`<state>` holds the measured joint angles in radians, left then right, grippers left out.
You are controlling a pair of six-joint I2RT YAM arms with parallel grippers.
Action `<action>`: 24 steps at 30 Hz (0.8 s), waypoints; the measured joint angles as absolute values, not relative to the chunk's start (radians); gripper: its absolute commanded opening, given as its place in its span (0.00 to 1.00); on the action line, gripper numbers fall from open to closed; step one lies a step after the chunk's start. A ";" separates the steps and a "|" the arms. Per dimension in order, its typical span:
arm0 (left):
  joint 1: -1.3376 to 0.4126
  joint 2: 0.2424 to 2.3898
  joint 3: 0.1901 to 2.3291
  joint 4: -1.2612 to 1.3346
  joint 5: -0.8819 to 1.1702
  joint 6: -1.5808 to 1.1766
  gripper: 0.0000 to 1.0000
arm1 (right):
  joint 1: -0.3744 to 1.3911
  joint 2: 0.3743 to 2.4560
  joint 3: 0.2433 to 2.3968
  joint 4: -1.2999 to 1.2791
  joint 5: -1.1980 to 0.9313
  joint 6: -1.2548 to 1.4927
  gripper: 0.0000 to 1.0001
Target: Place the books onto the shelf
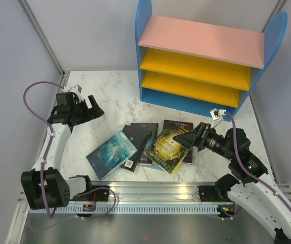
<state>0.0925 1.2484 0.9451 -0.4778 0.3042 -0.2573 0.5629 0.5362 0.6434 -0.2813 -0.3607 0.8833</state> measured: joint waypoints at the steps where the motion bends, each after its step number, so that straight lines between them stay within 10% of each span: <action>1: 0.093 1.217 0.949 -0.495 0.293 -0.276 1.00 | 0.563 0.523 0.642 -0.284 -0.358 0.893 0.98; 12: 0.151 1.195 0.931 -0.500 0.542 -0.505 1.00 | 0.563 0.699 0.735 -0.480 -0.289 0.857 0.98; 24: -0.517 1.350 1.132 -0.554 0.305 -0.519 0.95 | 0.563 0.766 0.648 -0.696 -0.203 0.900 0.98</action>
